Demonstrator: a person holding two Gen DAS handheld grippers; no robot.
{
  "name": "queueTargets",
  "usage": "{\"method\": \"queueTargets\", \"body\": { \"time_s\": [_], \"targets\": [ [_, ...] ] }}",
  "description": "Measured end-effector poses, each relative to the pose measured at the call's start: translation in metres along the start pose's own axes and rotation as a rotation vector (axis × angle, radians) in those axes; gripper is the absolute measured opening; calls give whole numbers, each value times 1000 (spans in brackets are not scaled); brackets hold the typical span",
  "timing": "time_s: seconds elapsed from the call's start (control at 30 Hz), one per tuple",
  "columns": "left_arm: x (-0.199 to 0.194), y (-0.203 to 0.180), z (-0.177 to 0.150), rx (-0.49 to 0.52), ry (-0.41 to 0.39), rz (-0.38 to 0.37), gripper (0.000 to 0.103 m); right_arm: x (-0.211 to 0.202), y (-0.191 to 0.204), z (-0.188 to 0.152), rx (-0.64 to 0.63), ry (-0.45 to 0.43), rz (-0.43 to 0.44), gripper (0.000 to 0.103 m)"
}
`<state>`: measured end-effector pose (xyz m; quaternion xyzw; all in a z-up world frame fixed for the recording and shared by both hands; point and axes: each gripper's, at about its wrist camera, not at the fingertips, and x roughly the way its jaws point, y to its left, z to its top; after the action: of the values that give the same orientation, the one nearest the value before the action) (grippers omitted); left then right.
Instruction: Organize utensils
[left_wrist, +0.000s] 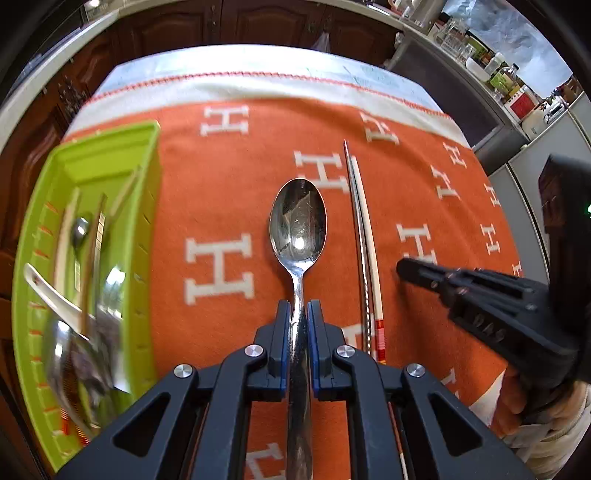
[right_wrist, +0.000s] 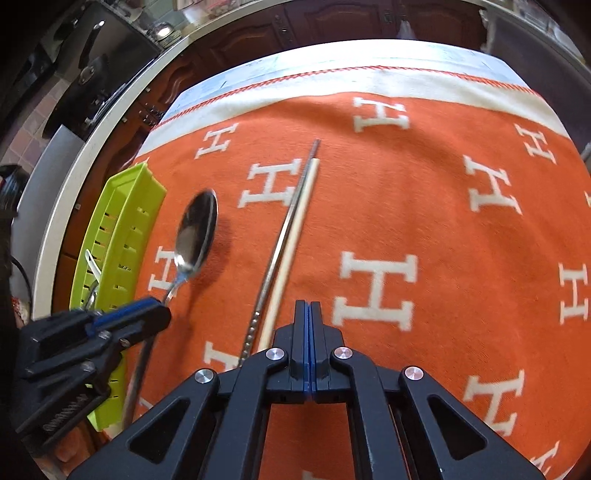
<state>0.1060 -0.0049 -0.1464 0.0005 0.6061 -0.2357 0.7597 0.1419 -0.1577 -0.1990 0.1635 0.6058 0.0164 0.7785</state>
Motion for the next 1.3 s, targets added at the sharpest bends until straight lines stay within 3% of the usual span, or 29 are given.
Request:
{"method": "queueTargets", "body": {
  "time_s": [0.2, 0.43, 0.5, 0.63, 0.83, 1.13, 1.3],
  "targets": [
    [15, -3, -5, -29, 30, -43, 3, -14, -10, -6, 28, -11, 15, 0],
    [26, 22, 0, -130, 76, -189, 6, -21, -19, -12, 50, -7, 34, 0],
    [28, 23, 1, -132, 73, -201, 6, -19, -21, -14, 52, -3, 31, 0],
    [31, 15, 6, -92, 69, -183, 6, -13, -20, -17, 45, 7, 23, 0],
    [24, -9, 4, -4, 39, -52, 3, -11, -14, -17, 20, 3, 18, 0],
    [0, -10, 5, 5, -30, -8, 0, -8, -7, -9, 30, 25, 102, 0],
    [-9, -2, 2, -8, -42, 5, 0, 3, -1, 0, 38, 42, 100, 1]
  ]
}}
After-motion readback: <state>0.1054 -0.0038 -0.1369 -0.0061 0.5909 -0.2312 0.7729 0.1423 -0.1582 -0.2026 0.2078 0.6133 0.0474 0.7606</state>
